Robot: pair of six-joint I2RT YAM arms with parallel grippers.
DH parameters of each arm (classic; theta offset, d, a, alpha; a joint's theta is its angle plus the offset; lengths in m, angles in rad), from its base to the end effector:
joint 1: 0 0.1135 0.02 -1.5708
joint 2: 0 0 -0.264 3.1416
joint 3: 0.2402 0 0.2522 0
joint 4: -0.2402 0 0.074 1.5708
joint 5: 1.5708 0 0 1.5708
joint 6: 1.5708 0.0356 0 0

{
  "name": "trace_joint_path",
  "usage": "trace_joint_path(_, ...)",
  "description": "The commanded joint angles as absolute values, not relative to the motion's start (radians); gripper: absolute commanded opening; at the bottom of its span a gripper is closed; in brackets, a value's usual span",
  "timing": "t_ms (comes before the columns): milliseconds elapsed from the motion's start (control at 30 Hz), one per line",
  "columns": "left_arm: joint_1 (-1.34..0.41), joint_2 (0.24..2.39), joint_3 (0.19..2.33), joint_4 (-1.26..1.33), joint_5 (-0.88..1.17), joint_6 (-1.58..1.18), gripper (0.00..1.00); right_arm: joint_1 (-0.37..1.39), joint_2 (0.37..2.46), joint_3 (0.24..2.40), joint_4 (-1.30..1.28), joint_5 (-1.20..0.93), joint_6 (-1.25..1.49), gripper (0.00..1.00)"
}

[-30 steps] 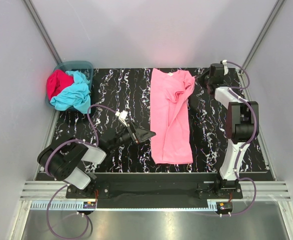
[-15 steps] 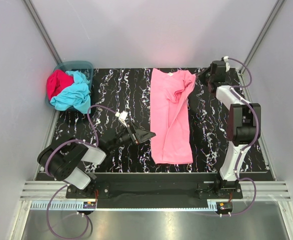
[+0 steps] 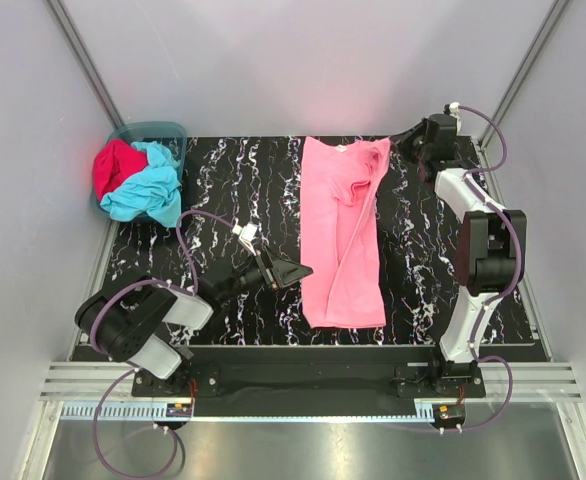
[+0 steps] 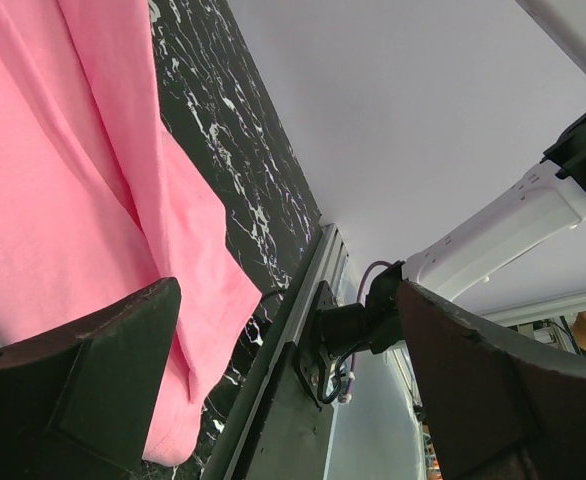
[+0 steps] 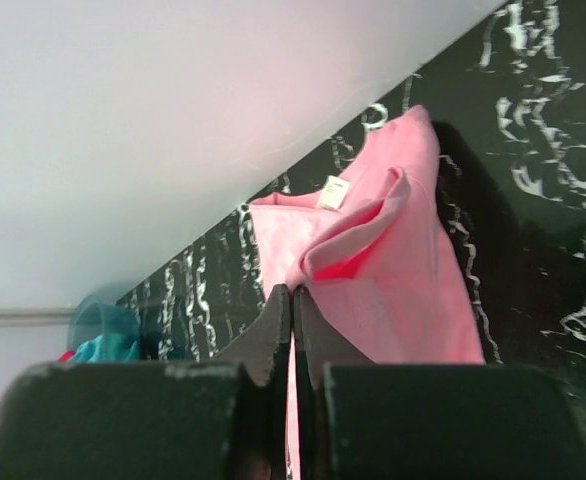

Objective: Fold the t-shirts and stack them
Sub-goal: Fold the tshirt

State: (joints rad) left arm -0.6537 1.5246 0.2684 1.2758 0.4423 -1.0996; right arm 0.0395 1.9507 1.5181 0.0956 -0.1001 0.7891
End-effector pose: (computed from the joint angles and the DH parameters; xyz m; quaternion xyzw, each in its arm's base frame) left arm 0.1867 -0.1622 0.1649 0.0017 0.7008 -0.6337 0.3276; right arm 0.4682 0.0221 0.2743 0.2713 0.7687 0.2699 0.5125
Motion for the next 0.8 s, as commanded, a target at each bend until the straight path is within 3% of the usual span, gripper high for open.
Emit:
trace_joint_path(0,-0.660,1.508,0.265,1.381,0.436,-1.072,0.95,0.046,1.911,1.548,0.207,-0.192,0.784,0.00)
trace_joint_path(767,-0.669,1.486,0.244,1.376,0.420,-1.069,0.95,0.186,2.143,1.689,0.222,-0.376,0.759,0.00)
